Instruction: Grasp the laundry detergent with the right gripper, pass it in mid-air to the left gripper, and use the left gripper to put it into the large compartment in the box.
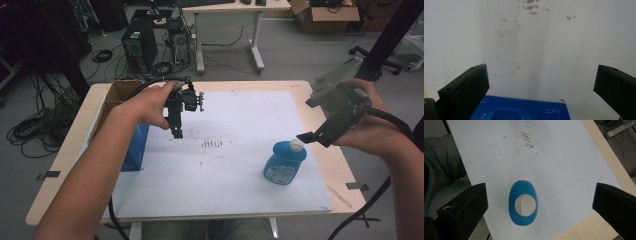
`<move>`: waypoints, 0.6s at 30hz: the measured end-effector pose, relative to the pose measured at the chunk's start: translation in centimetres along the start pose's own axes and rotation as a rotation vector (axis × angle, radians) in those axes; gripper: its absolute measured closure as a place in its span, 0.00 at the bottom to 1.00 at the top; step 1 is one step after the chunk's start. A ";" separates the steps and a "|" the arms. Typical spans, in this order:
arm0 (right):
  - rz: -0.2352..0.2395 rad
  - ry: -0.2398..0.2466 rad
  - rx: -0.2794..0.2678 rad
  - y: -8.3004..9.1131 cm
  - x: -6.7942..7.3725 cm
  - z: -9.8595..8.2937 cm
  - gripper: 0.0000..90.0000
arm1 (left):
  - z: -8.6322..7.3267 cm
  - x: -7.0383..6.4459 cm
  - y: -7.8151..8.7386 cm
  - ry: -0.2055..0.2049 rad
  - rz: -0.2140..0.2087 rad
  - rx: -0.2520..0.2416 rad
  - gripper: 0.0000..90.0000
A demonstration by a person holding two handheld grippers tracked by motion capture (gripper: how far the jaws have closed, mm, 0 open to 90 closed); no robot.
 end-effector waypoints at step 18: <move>0.001 -0.058 -0.146 1.3 0.4 -4.7 0.00 | 0.0 0.1 0.0 0.007 0.000 0.002 0.00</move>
Point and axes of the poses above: each handheld gripper's, and its own axes: y roughly backward along the jaws, z roughly out of its top, x roughly to its left, the point moved 4 cm from there along -y, roughly forward along the jaws, and after that the axes turned 10 degrees about -x, right-handed, at the moved point
